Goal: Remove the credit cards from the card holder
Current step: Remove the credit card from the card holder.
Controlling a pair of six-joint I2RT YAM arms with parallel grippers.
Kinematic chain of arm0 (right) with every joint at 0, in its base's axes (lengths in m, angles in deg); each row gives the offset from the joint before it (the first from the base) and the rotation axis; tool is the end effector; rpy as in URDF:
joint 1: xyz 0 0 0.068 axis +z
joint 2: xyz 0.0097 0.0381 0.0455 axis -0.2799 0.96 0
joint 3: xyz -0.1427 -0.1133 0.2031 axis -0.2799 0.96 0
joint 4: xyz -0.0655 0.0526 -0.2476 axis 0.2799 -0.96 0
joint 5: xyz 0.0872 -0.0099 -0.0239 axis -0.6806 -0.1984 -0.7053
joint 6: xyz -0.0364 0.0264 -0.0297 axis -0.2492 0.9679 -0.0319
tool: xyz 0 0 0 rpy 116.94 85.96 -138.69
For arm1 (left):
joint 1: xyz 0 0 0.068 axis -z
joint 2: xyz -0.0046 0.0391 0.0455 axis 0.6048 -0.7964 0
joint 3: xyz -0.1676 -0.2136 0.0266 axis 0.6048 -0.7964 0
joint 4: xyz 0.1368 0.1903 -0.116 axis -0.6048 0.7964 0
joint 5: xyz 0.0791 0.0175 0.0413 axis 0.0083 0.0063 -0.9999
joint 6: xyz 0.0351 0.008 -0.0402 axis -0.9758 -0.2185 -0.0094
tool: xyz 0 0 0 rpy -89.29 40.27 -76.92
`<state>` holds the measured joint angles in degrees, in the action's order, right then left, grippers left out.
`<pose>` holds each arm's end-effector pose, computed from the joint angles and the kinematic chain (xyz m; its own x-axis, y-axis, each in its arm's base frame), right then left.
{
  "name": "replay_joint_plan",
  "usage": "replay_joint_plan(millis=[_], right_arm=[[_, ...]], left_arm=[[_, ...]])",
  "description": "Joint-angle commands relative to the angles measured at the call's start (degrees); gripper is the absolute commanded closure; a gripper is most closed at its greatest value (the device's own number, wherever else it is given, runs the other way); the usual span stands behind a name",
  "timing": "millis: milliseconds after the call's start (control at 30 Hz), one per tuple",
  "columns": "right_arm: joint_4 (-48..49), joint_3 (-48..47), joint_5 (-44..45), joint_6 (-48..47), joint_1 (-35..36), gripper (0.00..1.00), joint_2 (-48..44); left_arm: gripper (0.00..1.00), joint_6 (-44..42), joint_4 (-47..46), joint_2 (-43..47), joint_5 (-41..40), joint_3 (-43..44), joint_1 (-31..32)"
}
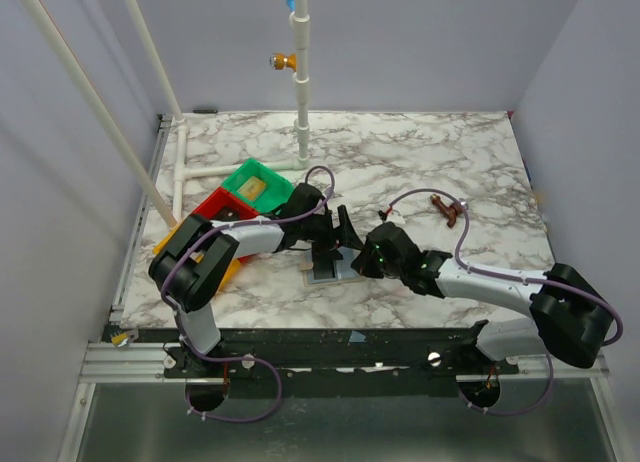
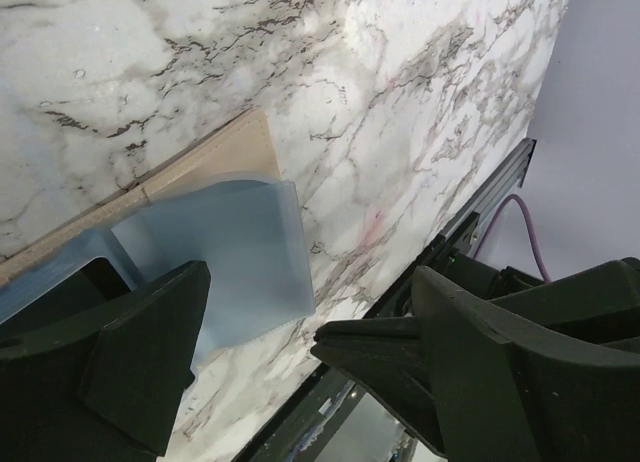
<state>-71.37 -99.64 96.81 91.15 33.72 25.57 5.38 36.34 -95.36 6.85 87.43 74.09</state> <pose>0.1723 0.1960 0.1816 -0.7978 0.2190 -0.5617 -0.1083 0.8645 0.4908 0.2708 -0.2263 0.1546 -0.9835 -0.1396 -0.1148 0.0082 0.6002 -0.7998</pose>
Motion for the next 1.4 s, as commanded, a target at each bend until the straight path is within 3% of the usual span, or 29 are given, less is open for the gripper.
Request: replay_joint_plan(millis=[0,600,967,1367], right_arm=[[5.9,0.9,0.2,2.0,0.3,0.93,1.0],[8.7,0.5,1.1,2.8,-0.3,0.95,10.2],[6.8,-0.9,1.1,2.4,-0.6,0.95,11.5],[5.4,-2.1,0.8,1.8,-0.6,0.95,11.0]], left_arm=[[0.15,-0.9,2.1,2.2,-1.1,1.9,0.3],[0.14,-4.0,7.3,7.1,-3.7,1.5,-1.8],[0.14,-7.7,11.2,15.5,-9.8,-6.5,-2.5],[0.14,-8.6,11.3,18.1,-11.7,-10.4,-3.3]])
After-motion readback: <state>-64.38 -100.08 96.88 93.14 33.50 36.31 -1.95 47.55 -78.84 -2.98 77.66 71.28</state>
